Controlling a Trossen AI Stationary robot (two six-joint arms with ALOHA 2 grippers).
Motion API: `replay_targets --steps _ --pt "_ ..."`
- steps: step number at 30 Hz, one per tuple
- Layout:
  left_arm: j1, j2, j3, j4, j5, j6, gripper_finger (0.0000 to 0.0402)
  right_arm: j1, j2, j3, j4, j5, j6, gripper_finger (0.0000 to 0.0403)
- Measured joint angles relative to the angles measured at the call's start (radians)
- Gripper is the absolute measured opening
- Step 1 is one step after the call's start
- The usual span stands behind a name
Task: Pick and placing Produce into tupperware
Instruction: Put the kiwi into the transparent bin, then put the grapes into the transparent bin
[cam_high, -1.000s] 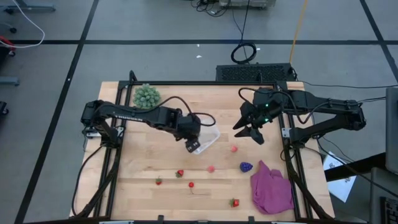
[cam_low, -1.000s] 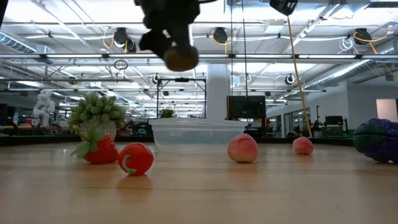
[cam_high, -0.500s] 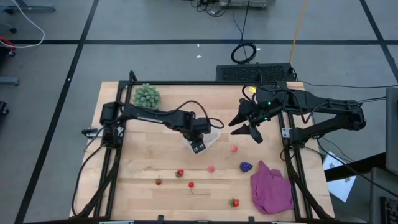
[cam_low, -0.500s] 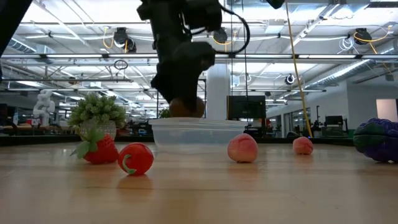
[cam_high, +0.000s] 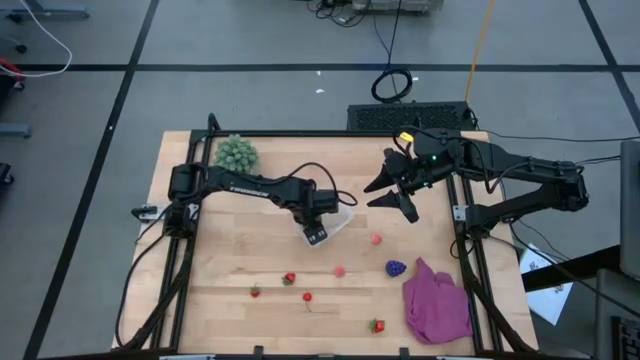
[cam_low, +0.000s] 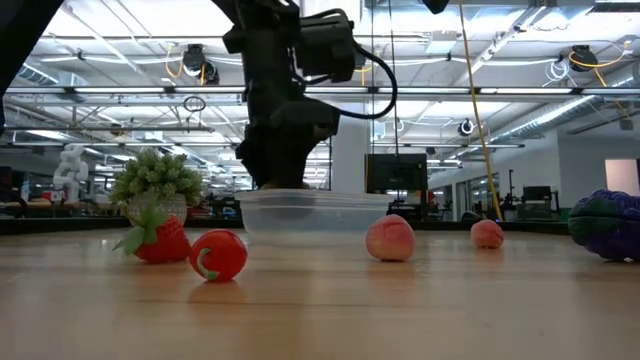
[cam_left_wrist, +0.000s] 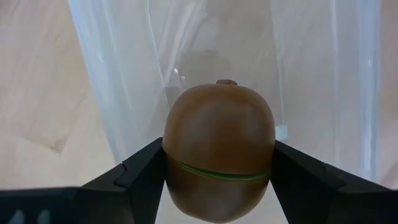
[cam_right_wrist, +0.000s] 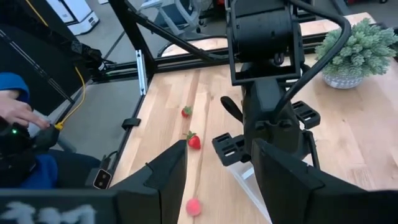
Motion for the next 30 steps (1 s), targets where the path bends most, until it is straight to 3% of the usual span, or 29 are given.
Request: replay_targets --steps 15,30 --pt "0.0 0.0 -0.005 0.05 -0.001 0.002 0.0257 0.0 0.0 0.0 0.022 -0.003 0.0 0.0173" --pt "0.0 -0.011 0.02 0.069 -0.019 0.035 0.0329 0.0 0.0 0.0 0.036 -0.004 -0.002 0.0173"
